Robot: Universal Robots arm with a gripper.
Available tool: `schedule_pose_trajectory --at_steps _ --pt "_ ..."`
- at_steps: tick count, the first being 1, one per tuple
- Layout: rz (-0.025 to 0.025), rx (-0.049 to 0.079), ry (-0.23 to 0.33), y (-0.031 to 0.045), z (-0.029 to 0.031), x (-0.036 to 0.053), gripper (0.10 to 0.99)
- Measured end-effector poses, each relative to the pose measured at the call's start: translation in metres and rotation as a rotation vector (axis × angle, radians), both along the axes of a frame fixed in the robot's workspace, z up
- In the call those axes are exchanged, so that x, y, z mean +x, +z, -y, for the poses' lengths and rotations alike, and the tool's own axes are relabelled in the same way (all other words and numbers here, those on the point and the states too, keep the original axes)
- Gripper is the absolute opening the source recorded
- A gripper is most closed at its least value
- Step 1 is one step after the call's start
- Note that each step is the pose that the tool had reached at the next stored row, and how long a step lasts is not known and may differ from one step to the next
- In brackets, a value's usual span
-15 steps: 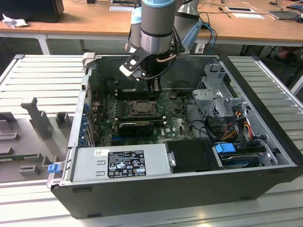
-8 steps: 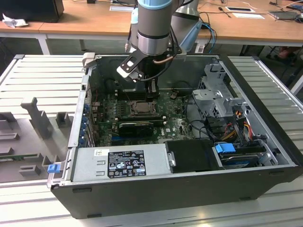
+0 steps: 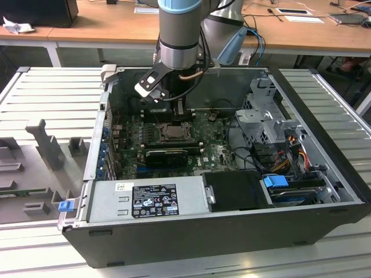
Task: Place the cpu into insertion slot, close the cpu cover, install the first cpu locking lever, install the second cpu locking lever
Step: 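Close the cpu cover, then install the first cpu locking lever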
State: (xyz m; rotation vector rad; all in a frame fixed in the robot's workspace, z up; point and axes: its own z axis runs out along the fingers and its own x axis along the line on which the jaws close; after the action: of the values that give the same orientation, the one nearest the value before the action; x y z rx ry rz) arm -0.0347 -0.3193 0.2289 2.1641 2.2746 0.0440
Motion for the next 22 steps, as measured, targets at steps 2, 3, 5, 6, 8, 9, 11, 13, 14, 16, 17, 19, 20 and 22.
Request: schedule_pose_trajectory --at_steps 2,3,5,6,8,9,11,13,14,16,17,19,20,22 --pt "0.0005 0.000 0.009 -0.0020 0.0000 -0.0004 0.106" --pt "0.0002 0.000 0.010 -0.0022 0.0001 -0.0012 0.106" --pt "0.0004 0.000 0.010 -0.0023 0.0000 -0.0022 0.106" --pt "0.0004 0.000 0.010 -0.0024 0.0000 -0.0024 0.106" --pt "0.0004 0.000 0.010 -0.0023 0.0000 -0.0029 0.106" --pt "0.0004 0.000 0.010 -0.0023 0.0000 -0.0031 0.106" --pt "0.0004 0.000 0.010 -0.0023 0.0000 -0.0041 0.106" --pt "0.0003 0.000 0.010 -0.0023 0.0000 -0.0050 0.106" --pt "0.0004 0.000 0.010 -0.0022 0.0001 -0.0050 0.106" --pt "0.0003 0.000 0.010 -0.0014 0.0000 -0.0051 0.106" --pt "0.0003 -0.001 0.010 -0.0003 0.0001 -0.0051 0.106" --pt "0.0004 -0.001 0.010 0.0007 0.0000 -0.0051 0.106" --pt "0.0003 -0.001 0.010 0.0010 0.0001 -0.0051 0.106" --pt "0.0004 -0.001 0.010 0.0023 0.0000 -0.0051 0.106"
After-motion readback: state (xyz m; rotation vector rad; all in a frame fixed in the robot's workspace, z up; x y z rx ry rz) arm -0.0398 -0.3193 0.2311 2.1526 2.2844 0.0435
